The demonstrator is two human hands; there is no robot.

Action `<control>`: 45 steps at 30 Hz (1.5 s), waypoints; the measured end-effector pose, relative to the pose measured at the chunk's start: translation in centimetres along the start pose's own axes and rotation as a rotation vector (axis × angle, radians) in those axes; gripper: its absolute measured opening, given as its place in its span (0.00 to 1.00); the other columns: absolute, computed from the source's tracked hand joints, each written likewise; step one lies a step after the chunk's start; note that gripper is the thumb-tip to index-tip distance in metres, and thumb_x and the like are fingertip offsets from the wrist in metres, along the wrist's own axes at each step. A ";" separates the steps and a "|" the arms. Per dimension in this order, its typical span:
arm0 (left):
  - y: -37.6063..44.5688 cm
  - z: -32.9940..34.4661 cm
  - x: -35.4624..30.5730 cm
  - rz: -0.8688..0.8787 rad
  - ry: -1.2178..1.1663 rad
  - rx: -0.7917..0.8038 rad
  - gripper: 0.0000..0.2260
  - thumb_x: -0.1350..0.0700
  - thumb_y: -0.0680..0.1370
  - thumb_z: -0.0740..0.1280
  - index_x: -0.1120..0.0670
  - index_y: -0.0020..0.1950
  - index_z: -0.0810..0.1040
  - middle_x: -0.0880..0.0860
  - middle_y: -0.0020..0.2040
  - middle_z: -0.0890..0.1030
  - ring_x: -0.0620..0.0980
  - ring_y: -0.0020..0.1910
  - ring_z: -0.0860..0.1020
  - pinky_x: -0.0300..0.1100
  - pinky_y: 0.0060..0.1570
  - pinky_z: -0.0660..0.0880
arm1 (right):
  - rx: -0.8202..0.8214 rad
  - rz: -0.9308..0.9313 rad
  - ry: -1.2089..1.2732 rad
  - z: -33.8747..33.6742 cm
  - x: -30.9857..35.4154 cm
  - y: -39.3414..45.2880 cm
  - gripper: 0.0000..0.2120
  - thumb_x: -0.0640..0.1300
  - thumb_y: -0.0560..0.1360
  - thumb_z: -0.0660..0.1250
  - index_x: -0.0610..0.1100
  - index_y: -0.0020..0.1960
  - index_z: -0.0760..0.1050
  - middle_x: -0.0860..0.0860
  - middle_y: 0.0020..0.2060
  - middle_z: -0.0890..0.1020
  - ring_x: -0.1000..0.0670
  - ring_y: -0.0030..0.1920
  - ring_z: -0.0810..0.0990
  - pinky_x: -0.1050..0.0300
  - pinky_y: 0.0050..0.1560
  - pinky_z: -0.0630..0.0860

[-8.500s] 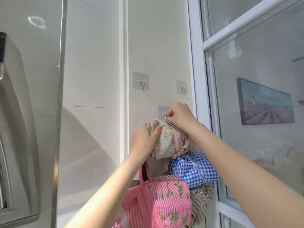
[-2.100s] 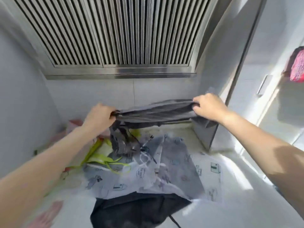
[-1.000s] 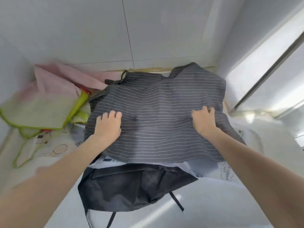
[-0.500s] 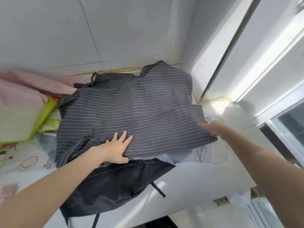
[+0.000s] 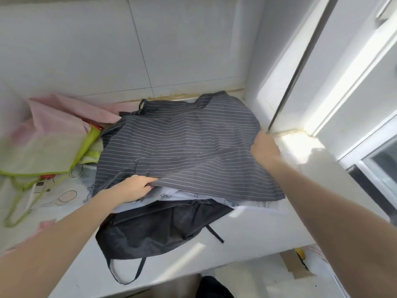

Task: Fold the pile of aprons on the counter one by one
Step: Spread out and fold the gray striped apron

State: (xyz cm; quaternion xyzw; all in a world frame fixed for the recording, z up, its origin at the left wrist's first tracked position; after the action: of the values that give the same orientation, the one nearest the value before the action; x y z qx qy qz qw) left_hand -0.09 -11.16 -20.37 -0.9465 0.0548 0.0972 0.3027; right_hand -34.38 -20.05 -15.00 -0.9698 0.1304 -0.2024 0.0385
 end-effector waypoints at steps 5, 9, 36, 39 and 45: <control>0.1 1.2 -0.4 -0.038 0.411 -0.034 0.25 0.51 0.82 0.54 0.49 0.78 0.50 0.51 0.77 0.56 0.53 0.72 0.63 0.48 0.68 0.63 | 0.712 -0.257 -0.231 9.4 1.3 -6.0 0.43 0.66 0.68 0.68 0.49 0.75 0.54 0.45 0.73 0.56 0.38 0.72 0.59 0.37 0.69 0.61; 0.6 0.3 -3.7 0.048 0.424 -0.167 0.19 0.53 0.82 0.53 0.51 0.73 0.64 0.50 0.75 0.63 0.50 0.72 0.64 0.53 0.71 0.56 | 0.753 -0.369 -0.406 12.3 0.5 -9.8 0.50 0.66 0.67 0.69 0.50 0.77 0.44 0.46 0.76 0.48 0.39 0.75 0.48 0.35 0.71 0.51; -0.8 0.1 -5.4 0.221 0.089 0.055 0.23 0.46 0.80 0.60 0.49 0.74 0.62 0.49 0.75 0.62 0.48 0.72 0.63 0.43 0.70 0.60 | 0.785 -0.298 -0.559 4.7 2.3 -5.2 0.27 0.49 0.77 0.64 0.47 0.74 0.61 0.47 0.73 0.62 0.45 0.69 0.66 0.51 0.67 0.66; 2.9 -3.4 -3.7 0.142 0.090 -0.033 0.21 0.53 0.81 0.60 0.52 0.73 0.64 0.51 0.73 0.65 0.49 0.70 0.66 0.42 0.68 0.63 | 0.746 -0.379 -0.522 7.7 5.6 -1.5 0.22 0.45 0.79 0.61 0.45 0.72 0.63 0.47 0.70 0.67 0.45 0.66 0.69 0.53 0.64 0.69; 11.4 -10.3 -1.7 0.052 0.078 -0.189 0.19 0.59 0.81 0.57 0.54 0.73 0.65 0.54 0.74 0.63 0.52 0.71 0.65 0.43 0.71 0.60 | 0.518 -0.508 -0.367 9.1 12.1 9.0 0.23 0.41 0.78 0.61 0.42 0.72 0.61 0.43 0.69 0.63 0.41 0.67 0.66 0.49 0.66 0.67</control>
State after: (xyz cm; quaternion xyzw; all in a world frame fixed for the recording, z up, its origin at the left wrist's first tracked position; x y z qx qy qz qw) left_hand -2.04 -26.36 -18.21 -0.9722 0.0816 0.0727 0.2072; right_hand -22.12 -31.75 -19.86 -0.9495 -0.1778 -0.0550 0.2527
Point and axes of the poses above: each hand's wrist, its own y-axis towards the middle knuckle, its own z-axis out of the palm, x = y × z, the point moved 9 cm from there along y, towards the middle knuckle
